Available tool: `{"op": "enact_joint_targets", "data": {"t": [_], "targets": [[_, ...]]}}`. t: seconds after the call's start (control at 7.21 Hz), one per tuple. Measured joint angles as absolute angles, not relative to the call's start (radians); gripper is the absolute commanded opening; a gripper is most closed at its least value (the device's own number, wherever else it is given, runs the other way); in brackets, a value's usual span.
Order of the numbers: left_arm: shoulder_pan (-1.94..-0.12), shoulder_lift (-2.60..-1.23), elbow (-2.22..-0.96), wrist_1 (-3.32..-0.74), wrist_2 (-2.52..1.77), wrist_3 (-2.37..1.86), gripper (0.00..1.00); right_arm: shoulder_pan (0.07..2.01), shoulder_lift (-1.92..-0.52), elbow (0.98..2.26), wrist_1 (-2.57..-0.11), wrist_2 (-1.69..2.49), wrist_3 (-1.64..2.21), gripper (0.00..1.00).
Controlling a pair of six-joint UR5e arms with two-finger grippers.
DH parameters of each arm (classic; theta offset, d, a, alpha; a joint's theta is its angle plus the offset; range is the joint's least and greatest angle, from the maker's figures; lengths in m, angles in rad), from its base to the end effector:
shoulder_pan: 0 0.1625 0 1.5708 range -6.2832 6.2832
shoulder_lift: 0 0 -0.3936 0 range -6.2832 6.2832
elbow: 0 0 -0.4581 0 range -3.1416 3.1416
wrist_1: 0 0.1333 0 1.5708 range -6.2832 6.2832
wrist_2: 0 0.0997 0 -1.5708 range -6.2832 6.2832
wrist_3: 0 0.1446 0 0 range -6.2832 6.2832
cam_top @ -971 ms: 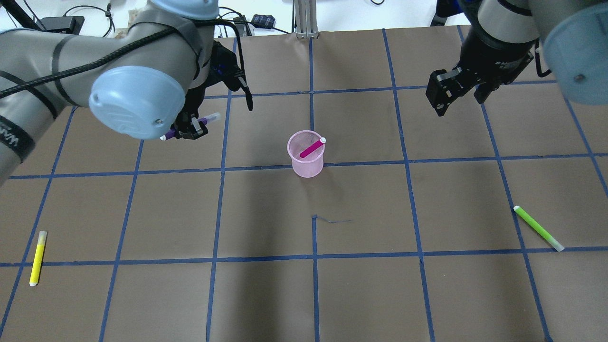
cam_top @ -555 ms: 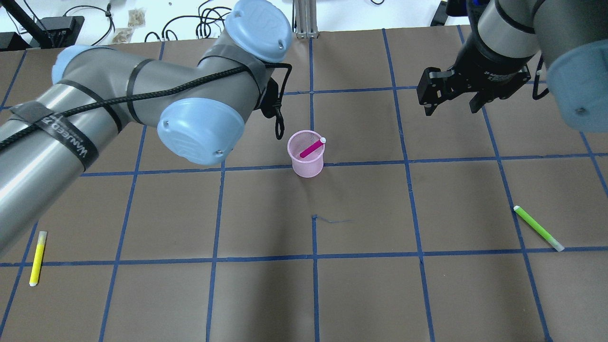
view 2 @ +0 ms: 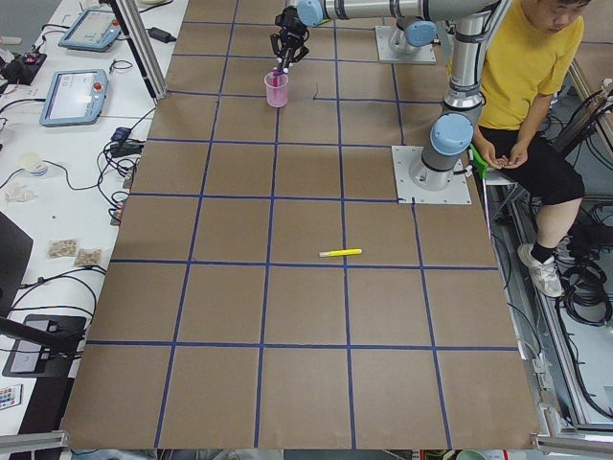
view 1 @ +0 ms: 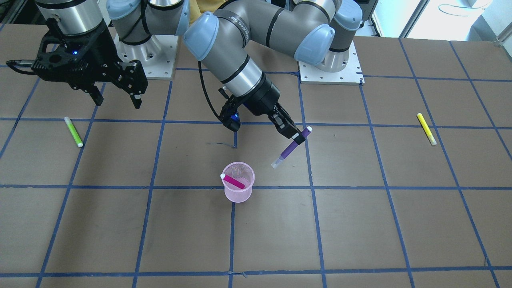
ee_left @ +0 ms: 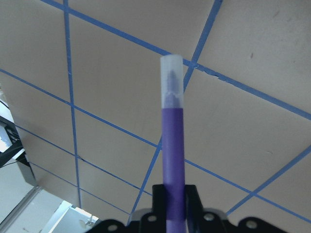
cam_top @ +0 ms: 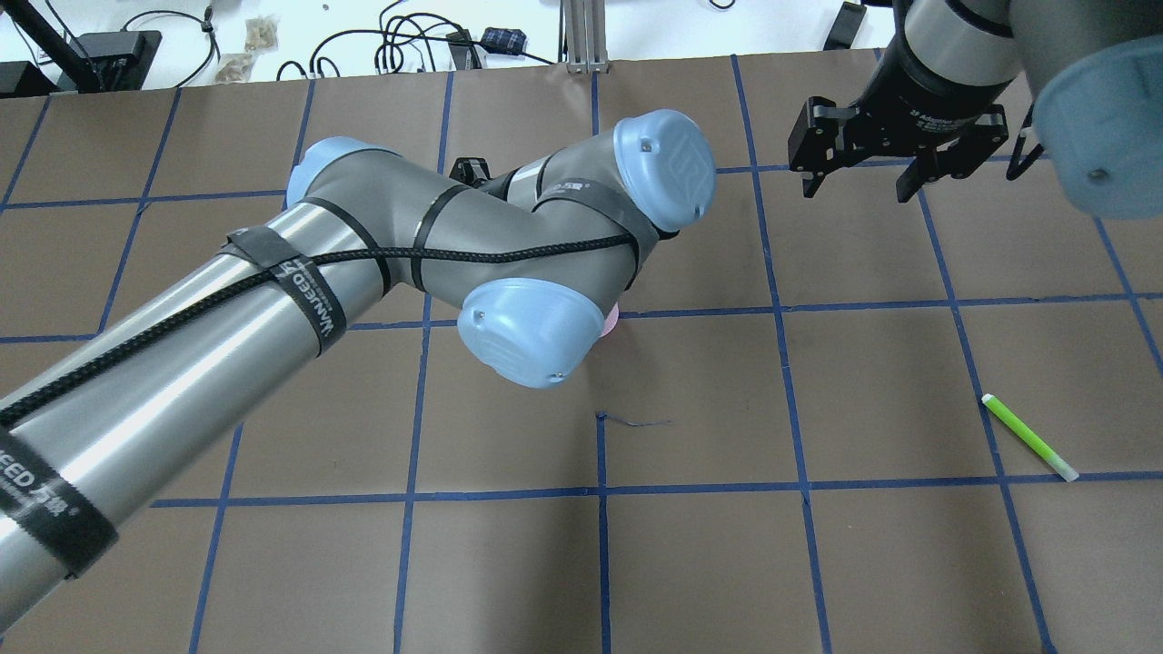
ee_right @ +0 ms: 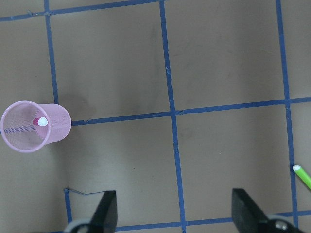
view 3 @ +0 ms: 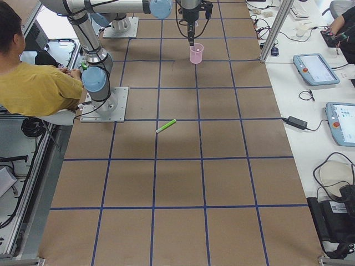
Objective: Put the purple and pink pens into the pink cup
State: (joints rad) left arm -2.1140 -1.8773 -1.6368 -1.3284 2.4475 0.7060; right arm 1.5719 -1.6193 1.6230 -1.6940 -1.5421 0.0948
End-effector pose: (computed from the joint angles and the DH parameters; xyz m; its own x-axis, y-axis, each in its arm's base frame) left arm -0.3458 -0.5298 0.2664 -0.0450 0.8673 -0.4958 0.7118 0.3760 0.5932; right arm 0.1381 -0.5551 0.4223 -0.9952 0.0895 -0.0396 0.0935 0.9888 -0.1160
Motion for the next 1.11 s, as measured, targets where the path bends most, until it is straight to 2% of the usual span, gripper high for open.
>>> {"op": "enact_joint_targets", "data": {"t": [1.11], "targets": [[-2.27,-2.029,-1.662,-1.249,2.679,0.707,0.0,1.572,-1.617,1.626,-1.703,-1.546,0.078,0.87]]}}
